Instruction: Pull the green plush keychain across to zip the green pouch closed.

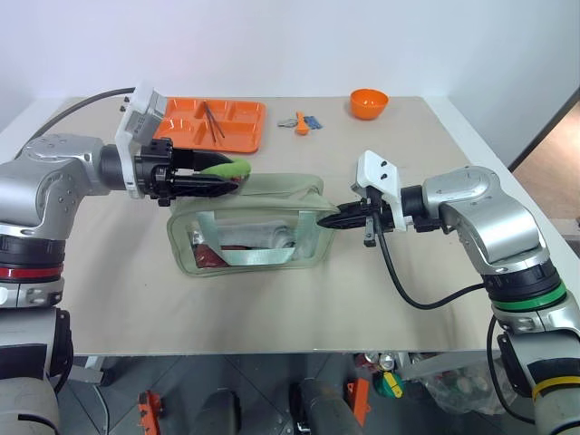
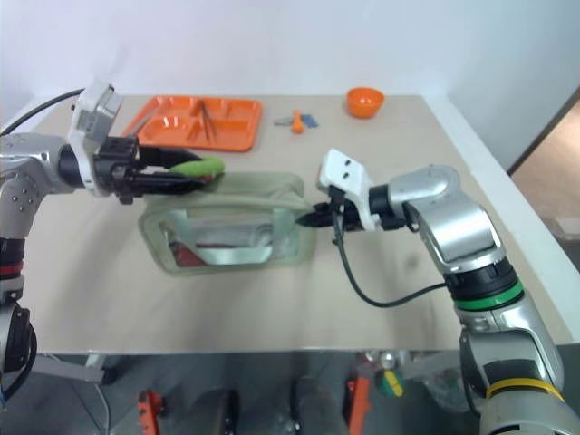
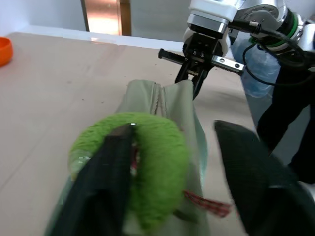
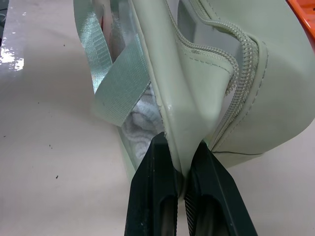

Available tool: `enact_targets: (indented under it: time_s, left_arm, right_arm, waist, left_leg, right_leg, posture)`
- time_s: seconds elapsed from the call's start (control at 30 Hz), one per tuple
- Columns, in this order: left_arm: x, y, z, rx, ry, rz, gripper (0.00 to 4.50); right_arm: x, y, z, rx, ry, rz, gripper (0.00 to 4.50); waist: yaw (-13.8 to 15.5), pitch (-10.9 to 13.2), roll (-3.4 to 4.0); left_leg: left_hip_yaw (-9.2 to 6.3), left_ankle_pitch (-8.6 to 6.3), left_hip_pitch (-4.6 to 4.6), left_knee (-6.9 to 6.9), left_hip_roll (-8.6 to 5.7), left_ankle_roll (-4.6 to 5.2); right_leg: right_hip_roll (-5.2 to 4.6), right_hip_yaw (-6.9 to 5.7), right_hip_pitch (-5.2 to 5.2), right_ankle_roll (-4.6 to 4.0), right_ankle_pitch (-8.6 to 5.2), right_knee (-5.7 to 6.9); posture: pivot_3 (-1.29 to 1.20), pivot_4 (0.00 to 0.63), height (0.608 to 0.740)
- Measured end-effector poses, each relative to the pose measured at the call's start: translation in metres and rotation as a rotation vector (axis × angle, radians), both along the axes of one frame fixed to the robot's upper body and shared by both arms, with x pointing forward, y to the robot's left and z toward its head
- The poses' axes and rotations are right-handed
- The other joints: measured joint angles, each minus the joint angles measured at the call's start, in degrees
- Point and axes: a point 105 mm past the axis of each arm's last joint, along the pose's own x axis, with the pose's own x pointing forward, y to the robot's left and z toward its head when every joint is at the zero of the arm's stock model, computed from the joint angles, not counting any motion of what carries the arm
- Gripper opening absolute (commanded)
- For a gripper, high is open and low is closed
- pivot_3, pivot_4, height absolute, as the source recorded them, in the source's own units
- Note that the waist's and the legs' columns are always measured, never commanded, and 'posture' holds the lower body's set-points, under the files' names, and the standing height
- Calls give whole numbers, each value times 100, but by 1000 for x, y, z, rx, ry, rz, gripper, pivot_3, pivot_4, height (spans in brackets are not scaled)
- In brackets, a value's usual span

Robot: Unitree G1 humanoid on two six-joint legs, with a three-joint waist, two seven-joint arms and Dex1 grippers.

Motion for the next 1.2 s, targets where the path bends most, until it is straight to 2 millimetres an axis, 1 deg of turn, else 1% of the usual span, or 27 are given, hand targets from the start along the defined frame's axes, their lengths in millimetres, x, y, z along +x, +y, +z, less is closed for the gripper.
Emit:
enact_targets:
  time_s: [0.03,0.07,0.2,0.37,0.43,0.57,0.67,0.77,0.83,0.9,0.97,1.03,1.07,1.1,1.13,1.2]
  left_arm:
    - [-1,0,1,-8,10,-4,4300]
    - [-3,1,2,-14,20,-11,4447]
    - [-12,6,12,-58,38,-27,4447]
    - [-32,13,31,-144,66,-70,4447]
    - [-35,14,31,-140,73,-73,4447]
    - [-36,17,22,-124,106,-57,4447]
    - [-35,19,23,-128,101,-42,4447]
    - [-35,22,33,-161,74,-27,4447]
    - [-34,26,43,-206,48,-2,4447]
    - [-33,34,51,-242,28,28,4447]
    - [-34,47,53,-254,23,83,4447]
    - [-34,67,40,-227,49,181,4447]
    - [-34,75,28,-205,79,224,4447]
    - [-33,79,19,-190,97,246,4447]
    - [-35,82,7,-158,115,269,4447]
    - [-40,94,-24,-76,165,336,4447]
  right_arm:
    - [0,0,0,1,1,1,0]
    - [0,0,0,2,2,1,0]
    - [0,0,0,2,1,1,0]
    - [0,1,0,2,-1,6,0]
    - [0,1,1,3,-4,9,0]
    - [1,2,1,5,-3,9,0]
    - [2,3,2,7,-8,12,0]
    - [2,3,2,6,-10,12,0]
    - [2,3,2,7,-10,13,0]
    - [2,3,2,8,-10,14,0]
    - [1,4,2,9,-9,17,0]
    - [2,4,2,8,-8,16,0]
    - [2,4,1,8,-8,15,0]
    - [2,4,2,7,-9,13,0]
    - [2,4,2,7,-10,15,0]
    - [2,5,1,7,-9,17,0]
  waist:
    - [0,0,0]
    - [-3,0,0]
    - [-3,0,0]
    - [-5,0,0]
    - [-5,0,0]
    - [-4,0,0]
    - [-3,0,0]
    - [-3,0,0]
    - [-5,0,0]
    - [-12,0,0]
    - [-26,0,0]
    - [-35,1,2]
    - [-26,1,1]
    - [-17,1,1]
    - [-15,0,1]
    - [-12,1,2]
  left_leg:
    - [0,0,0,0,0,0]
    - [1,0,0,0,0,0]
    - [0,0,-1,0,1,0]
    - [0,0,0,0,0,0]
    - [0,0,0,0,0,0]
    - [0,0,0,0,1,0]
    - [1,0,0,0,0,0]
    - [1,0,0,0,1,0]
    - [1,0,0,0,1,0]
    - [3,0,2,0,1,0]
    - [4,0,4,-4,4,0]
    - [10,0,14,-14,4,0]
    - [6,0,13,-14,8,0]
    - [4,0,13,-14,8,0]
    - [3,0,11,-12,9,0]
    - [7,0,13,-14,7,0]
  right_leg:
    - [0,0,0,0,0,0]
    - [0,1,0,0,0,0]
    - [-1,0,0,1,-1,-1]
    - [-1,0,0,1,-1,-1]
    - [-1,0,0,1,0,-1]
    - [-1,0,0,0,0,0]
    - [-1,1,0,0,0,-1]
    - [-1,0,0,0,-1,-1]
    - [-1,0,-1,0,0,-1]
    - [-1,2,-1,0,0,0]
    - [2,4,-2,0,-1,0]
    - [2,12,-1,-5,-4,1]
    - [2,6,-1,-7,-5,1]
    - [2,3,-1,-8,-6,1]
    - [2,1,-1,-9,-6,1]
    - [-3,4,-1,-10,-7,1]
  posture:
    - [0,150,740]
    - [0,150,740]
    - [0,150,740]
    - [0,150,740]
    - [0,150,740]
    - [0,150,740]
    - [0,150,740]
    - [0,150,740]
    - [0,150,740]
    - [0,150,740]
    - [0,150,740]
    - [0,150,740]
    - [0,150,740]
    - [0,150,740]
    - [0,150,740]
    - [0,150,740]
